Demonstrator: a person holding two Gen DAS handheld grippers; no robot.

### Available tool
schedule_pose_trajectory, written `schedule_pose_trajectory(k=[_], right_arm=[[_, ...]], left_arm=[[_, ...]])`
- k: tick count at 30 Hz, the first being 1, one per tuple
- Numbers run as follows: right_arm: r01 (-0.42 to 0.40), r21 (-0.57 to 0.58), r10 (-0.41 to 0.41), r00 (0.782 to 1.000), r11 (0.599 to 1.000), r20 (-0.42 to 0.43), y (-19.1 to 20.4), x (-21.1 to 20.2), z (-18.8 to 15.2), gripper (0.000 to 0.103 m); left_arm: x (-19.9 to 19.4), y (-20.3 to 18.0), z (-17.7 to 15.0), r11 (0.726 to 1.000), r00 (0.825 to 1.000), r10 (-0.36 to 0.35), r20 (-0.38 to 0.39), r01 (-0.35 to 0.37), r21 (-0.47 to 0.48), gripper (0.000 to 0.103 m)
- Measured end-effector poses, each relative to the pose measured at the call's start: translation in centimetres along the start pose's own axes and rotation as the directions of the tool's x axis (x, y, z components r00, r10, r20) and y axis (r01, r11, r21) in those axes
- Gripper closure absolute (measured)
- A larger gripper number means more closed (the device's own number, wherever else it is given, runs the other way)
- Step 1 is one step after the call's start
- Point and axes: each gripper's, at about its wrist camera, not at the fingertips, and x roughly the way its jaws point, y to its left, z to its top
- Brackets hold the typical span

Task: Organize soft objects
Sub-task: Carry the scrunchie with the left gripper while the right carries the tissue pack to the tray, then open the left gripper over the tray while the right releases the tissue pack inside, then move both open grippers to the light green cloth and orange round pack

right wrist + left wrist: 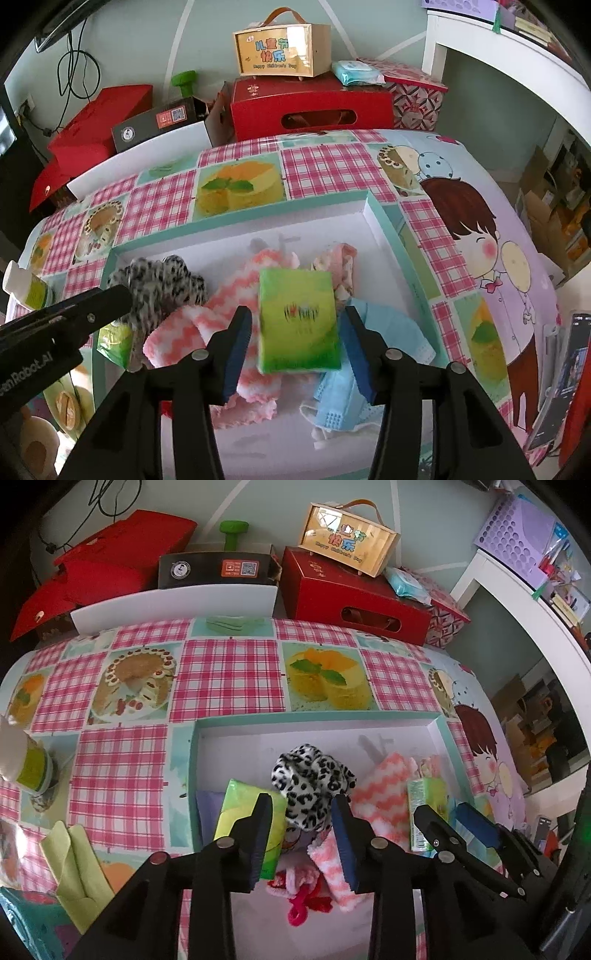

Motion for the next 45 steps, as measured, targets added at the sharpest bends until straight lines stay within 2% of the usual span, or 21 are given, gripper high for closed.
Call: schedule_pose_trajectory(k=[2, 7, 9, 11, 15, 19, 21, 22, 23, 24, 28, 30, 36, 45], right_arm=[[-0.003, 0.000, 0.003, 1.000, 1.000, -0.006, 0.0, -0.1, 0.0, 0.042], [-0.006, -0.004, 0.006, 1.000, 1.000, -0.007, 0.2, -0.8, 0.1, 0.040], [-0.009, -0.008, 0.009, 1.000, 1.000, -0.016, 0.3, -0.9, 0.1, 0.036], [-0.002, -0.024, 0.002, 1.000, 1.000, -0.019, 0.7, -1.0, 0.1, 0.035], [-0.006, -0.055, 0.005, 0.999, 0.998, -0.032, 1.7, -1.0, 0.0, 0.035], [-0.030, -0.079, 0.027, 0.999, 0.996, -0.039, 2.9, -1.1, -0.1, 0.034], [-0.034, -0.093, 0.030, 0.999, 0.995, -0.040, 3.5, -1.1, -0.1, 0.034], [-0.036, -0.097, 0.032, 0.999, 0.995, -0.040, 3.8, -1.1, -0.1, 0.032], [-0.040, -0.101, 0.036, 0.999, 0.994, -0.041, 4.1, -1.2, -0.2, 0.020], [-0.043, -0.103, 0.040, 0.998, 0.994, -0.039, 4.3, -1.2, -0.2, 0.013], [-0.066, -0.115, 0.063, 0.998, 0.991, -0.030, 5.3, -1.4, -0.2, 0.013], [-0.079, -0.121, 0.076, 0.997, 0.989, -0.032, 5.8, -1.4, -0.2, 0.013], [-0.094, -0.150, 0.092, 0.996, 0.984, -0.018, 7.8, -1.8, -0.2, 0.013], [-0.141, -0.191, 0.142, 0.990, 0.972, -0.006, 11.0, -2.5, -0.5, 0.013]], left_arm=[[-0.5, 0.2, 0.0, 1.000, 1.000, 0.014, 0.004, -0.014, -0.002, 0.060], [-1.7, 1.2, 0.1, 0.997, 0.997, 0.074, 0.025, -0.074, -0.009, 0.047], [-1.9, 2.0, 0.2, 0.995, 0.995, 0.095, 0.028, -0.094, -0.020, 0.039], [-2.0, 2.7, 0.2, 0.994, 0.994, 0.107, 0.029, -0.106, -0.032, 0.038], [-2.3, 4.6, 0.3, 0.987, 0.988, 0.149, 0.037, -0.146, -0.068, 0.023], [-2.8, 7.0, 0.4, 0.976, 0.980, 0.192, 0.044, -0.186, -0.117, 0.020], [-3.1, 8.2, 0.4, 0.971, 0.979, 0.200, 0.046, -0.192, -0.144, 0.014], [-3.2, 8.6, 0.4, 0.968, 0.977, 0.208, 0.048, -0.199, -0.151, 0.012], [-3.4, 9.0, 0.4, 0.963, 0.972, 0.228, 0.051, -0.217, -0.156, 0.006], [-3.5, 9.4, 0.3, 0.958, 0.966, 0.252, 0.052, -0.241, -0.158, 0.002], [-4.1, 10.6, -0.1, 0.930, 0.937, 0.344, 0.056, -0.333, -0.155, 0.002], [-4.5, 11.2, -0.3, 0.924, 0.931, 0.361, 0.061, -0.348, -0.162, 0.002], [-5.5, 12.4, -0.6, 0.916, 0.922, 0.379, 0.072, -0.364, -0.169, 0.002], [-7.1, 15.7, -1.1, 0.909, 0.925, 0.372, 0.074, -0.347, -0.232, 0.002]])
